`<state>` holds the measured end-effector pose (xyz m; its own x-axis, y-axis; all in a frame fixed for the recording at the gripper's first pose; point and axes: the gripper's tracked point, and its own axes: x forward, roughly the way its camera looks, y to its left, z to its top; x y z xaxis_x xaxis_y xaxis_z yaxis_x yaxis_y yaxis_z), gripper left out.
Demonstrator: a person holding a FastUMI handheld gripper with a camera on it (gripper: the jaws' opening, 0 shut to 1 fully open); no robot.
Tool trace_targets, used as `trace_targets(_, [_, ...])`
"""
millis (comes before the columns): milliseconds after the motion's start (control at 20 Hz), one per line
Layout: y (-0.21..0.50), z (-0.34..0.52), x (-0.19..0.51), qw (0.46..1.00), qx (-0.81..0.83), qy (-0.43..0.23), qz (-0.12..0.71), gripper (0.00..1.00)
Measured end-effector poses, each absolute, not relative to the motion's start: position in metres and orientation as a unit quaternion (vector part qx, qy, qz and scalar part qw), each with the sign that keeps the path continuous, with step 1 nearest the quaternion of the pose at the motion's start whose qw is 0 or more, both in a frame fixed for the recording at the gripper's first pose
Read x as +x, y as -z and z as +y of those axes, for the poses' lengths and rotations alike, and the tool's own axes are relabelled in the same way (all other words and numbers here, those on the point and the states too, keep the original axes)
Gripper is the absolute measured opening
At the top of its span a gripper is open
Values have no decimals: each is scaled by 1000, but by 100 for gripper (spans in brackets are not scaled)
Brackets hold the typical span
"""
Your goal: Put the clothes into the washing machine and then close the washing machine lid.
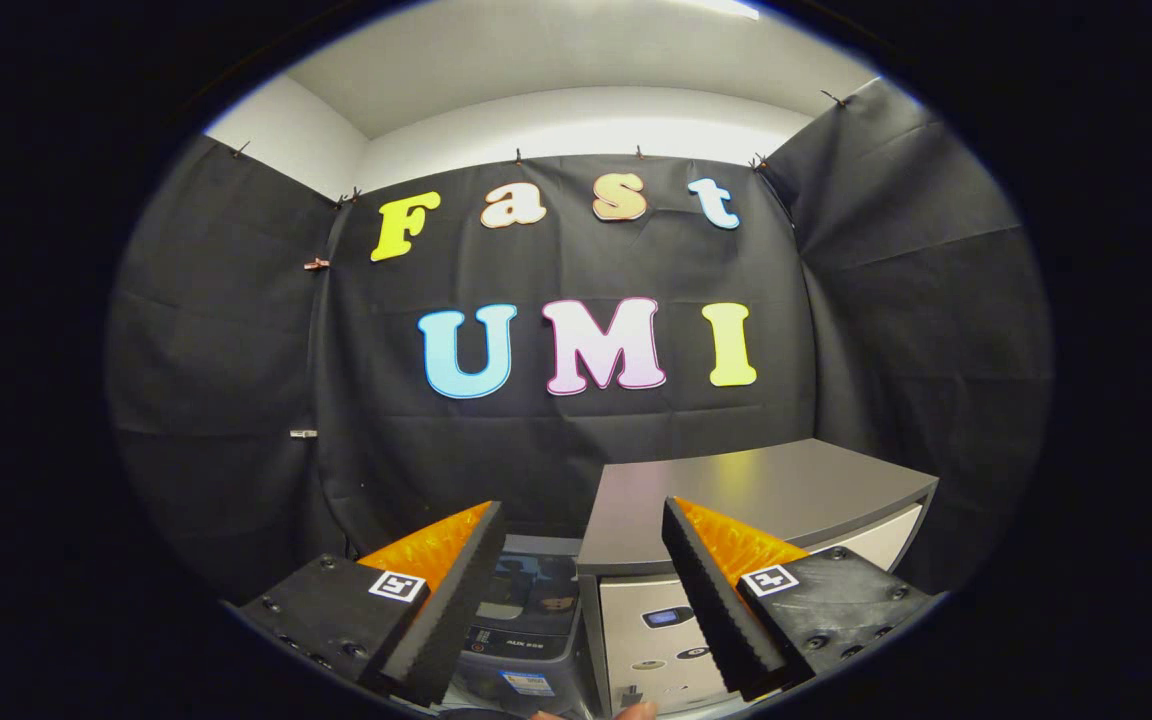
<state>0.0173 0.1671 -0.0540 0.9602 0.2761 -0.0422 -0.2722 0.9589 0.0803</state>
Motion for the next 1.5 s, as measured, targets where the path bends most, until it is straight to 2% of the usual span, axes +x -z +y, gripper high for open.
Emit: trace_targets(1500, [58, 184, 13, 988, 28, -150, 31, 99])
